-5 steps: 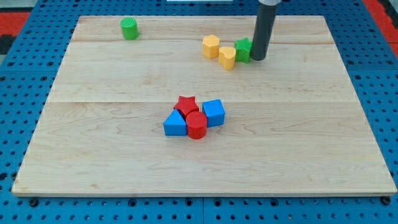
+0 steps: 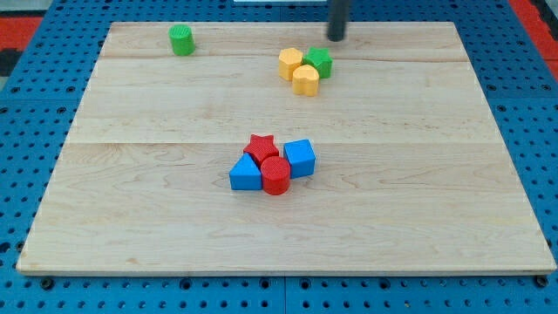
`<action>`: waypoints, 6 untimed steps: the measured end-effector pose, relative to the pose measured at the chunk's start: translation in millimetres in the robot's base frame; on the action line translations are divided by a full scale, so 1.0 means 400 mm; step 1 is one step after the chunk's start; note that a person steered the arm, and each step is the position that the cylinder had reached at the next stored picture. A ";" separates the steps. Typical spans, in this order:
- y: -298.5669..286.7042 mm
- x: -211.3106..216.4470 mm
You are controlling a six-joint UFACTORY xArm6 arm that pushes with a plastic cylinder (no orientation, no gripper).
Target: Move the green circle close to the left of the yellow heart
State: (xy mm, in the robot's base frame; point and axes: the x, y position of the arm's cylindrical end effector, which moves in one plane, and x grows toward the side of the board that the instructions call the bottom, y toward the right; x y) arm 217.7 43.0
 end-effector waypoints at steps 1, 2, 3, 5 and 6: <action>-0.358 0.001; -0.463 -0.065; -0.582 -0.043; -0.385 0.127; -0.260 0.191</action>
